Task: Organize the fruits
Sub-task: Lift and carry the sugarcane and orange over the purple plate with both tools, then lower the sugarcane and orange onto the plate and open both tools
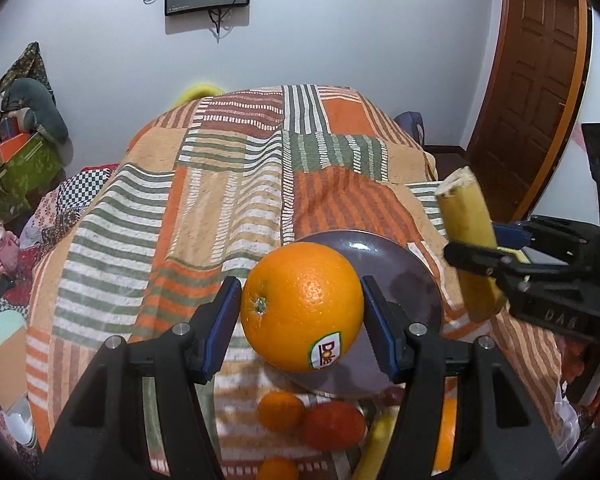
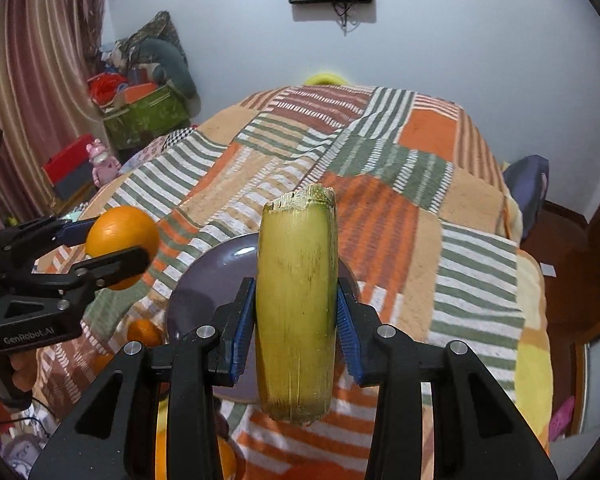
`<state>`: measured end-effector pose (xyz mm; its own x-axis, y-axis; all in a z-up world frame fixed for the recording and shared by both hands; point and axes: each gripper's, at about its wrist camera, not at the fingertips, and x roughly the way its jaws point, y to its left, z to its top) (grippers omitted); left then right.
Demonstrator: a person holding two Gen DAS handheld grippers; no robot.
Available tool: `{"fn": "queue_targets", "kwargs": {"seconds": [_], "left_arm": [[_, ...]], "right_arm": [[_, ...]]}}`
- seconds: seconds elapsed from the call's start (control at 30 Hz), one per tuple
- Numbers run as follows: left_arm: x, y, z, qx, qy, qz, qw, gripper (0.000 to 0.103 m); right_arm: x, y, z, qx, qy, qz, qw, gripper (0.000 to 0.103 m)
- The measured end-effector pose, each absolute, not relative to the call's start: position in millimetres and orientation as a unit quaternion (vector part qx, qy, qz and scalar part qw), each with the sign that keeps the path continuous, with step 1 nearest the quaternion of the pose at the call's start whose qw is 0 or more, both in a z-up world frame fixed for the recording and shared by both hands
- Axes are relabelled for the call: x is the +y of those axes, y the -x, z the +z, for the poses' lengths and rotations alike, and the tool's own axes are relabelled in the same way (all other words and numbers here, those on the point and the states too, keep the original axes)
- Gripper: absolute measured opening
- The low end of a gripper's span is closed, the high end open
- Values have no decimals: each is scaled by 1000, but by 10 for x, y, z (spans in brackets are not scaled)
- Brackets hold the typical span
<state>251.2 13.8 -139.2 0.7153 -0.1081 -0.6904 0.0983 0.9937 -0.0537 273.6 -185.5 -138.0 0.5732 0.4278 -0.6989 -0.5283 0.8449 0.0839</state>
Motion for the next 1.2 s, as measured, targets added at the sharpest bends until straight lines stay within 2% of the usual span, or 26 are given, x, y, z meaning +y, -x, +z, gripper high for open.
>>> {"fn": "queue_targets", "kwargs": {"seconds": [0.6, 1.2], "left_arm": [[150, -3363, -2020, 457, -13, -76, 886, 60], [124, -3524, -2161, 482, -15, -86, 872, 62]], "right_arm": [[-1419, -3352, -1924, 452, 139, 291, 831, 35], [-1345, -3477, -2099, 482, 149, 304, 808, 35]]}}
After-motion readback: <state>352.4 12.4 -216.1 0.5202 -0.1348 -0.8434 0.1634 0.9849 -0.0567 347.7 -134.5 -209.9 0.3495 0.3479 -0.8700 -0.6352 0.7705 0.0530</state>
